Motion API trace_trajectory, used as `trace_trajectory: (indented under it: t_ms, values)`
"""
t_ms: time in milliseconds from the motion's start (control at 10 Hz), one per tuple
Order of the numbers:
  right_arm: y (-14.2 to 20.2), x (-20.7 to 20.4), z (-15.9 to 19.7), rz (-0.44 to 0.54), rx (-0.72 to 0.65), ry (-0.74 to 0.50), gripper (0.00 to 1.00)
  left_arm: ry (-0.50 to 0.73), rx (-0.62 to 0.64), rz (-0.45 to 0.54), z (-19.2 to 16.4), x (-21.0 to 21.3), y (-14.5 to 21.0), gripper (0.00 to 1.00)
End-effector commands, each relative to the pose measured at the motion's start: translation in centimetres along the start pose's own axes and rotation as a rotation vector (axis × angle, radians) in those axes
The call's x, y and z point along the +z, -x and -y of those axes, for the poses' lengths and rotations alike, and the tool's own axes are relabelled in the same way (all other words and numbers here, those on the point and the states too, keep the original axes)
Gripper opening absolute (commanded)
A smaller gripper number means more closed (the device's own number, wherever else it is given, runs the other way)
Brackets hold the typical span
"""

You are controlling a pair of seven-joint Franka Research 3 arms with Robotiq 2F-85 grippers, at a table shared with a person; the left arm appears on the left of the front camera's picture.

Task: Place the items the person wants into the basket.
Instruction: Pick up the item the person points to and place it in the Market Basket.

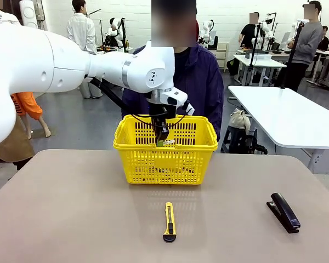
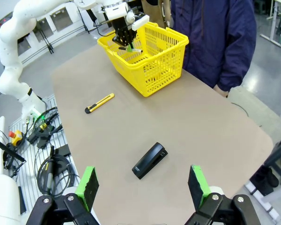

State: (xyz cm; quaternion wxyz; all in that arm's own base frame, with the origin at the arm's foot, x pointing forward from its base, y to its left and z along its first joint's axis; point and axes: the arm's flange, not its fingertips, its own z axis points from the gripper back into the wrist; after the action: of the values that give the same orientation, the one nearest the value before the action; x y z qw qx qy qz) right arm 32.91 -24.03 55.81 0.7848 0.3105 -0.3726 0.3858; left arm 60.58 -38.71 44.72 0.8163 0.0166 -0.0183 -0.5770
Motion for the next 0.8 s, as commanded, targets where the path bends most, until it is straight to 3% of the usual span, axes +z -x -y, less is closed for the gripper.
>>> trace_trajectory:
  t_ms: [0, 300, 400, 500, 600, 700]
  values:
    - [0.00, -0.12, 0.16, 0.037, 0.019, -0.002, 1.00, 0.060, -0.020, -0.025, -1.21, 0.07, -1.30, 0.12]
    - [0.00, -0.12, 0.16, 0.037, 0.019, -0.002, 1.00, 0.067, -0.022, -0.032, -1.24, -0.20, -1.48, 0.12]
    - [0.00, -0.12, 0.16, 0.037, 0.019, -0.002, 1.00, 0.068, -0.028, -0.032, -1.21, -0.28, -1.46, 0.24]
    - [0.00, -0.12, 0.16, 0.037, 0.019, -0.002, 1.00, 0.068, -0.031, -0.034, -1.24, -0.24, -1.42, 0.53]
    - [0.00, -0.12, 0.16, 0.037, 0.019, -0.002, 1.00, 0.066, -0.032, -0.033, -1.20, -0.25, -1.36, 0.66]
    - [0.00, -0.12, 0.16, 0.037, 0.019, -0.002, 1.00, 0.063, -0.034, -0.033, -1.12, -0.26, -1.29, 0.95]
